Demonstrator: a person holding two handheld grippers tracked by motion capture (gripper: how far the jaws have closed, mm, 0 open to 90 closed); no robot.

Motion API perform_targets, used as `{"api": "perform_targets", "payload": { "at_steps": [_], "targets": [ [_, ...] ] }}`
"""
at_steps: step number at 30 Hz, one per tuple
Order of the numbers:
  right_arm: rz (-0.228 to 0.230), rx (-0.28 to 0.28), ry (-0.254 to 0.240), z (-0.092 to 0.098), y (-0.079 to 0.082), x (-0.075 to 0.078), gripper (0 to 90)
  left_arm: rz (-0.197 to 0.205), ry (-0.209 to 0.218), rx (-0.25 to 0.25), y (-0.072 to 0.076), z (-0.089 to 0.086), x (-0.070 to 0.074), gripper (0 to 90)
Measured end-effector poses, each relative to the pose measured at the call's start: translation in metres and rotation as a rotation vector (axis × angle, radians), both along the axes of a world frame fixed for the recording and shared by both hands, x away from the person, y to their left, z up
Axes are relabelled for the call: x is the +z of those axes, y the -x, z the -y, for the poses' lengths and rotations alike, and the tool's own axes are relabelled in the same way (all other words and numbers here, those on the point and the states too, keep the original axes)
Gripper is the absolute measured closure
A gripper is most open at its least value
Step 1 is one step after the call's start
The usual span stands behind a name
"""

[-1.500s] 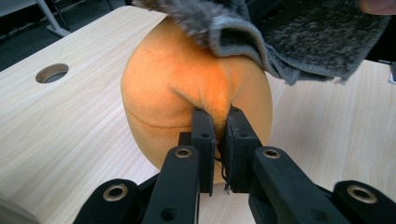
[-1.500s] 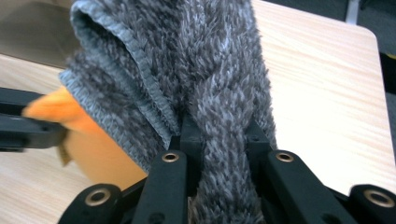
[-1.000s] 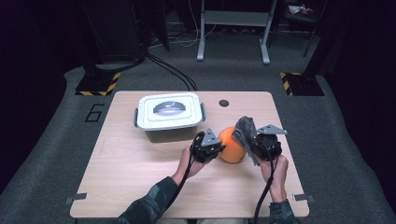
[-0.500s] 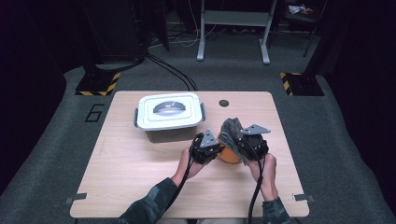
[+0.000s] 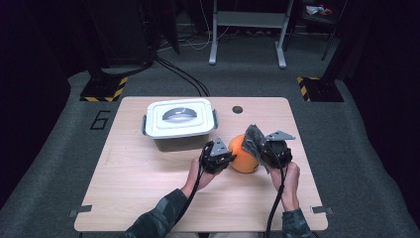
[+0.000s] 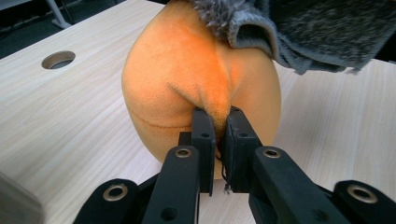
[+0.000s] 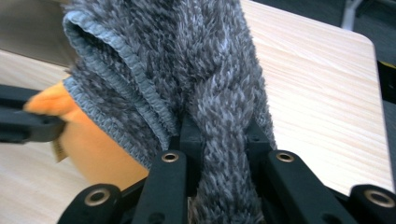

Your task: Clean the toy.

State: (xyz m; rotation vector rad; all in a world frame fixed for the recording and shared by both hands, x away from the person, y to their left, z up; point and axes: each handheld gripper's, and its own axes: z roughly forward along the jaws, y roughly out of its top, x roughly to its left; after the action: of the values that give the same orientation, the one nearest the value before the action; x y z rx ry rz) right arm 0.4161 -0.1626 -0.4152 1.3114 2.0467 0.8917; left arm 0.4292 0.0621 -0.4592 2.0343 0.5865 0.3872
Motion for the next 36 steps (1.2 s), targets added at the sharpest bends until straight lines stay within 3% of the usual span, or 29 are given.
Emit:
{"api": "perform_targets", "payload": {
  "at_steps": [9,20,32,36],
  "targets": [
    [0.034,0.022,-0.026,0.001,0.011,0.005,75.9,-0.010,0.001,0.009,-0.001,-0.005,-0.001,84.3],
    [0.064,-0.028,-0.045,0.021,0.022,0.009,75.8,-0.016,0.013,0.022,-0.002,-0.007,-0.003,84.2],
    [0.056,-0.094,-0.063,0.041,0.030,0.001,75.6,-0.016,0.011,0.030,-0.003,-0.009,-0.004,84.2],
    [0.032,-0.109,-0.063,0.046,0.031,-0.008,75.5,-0.003,0.021,0.038,-0.002,-0.012,-0.003,84.4]
  ]
}}
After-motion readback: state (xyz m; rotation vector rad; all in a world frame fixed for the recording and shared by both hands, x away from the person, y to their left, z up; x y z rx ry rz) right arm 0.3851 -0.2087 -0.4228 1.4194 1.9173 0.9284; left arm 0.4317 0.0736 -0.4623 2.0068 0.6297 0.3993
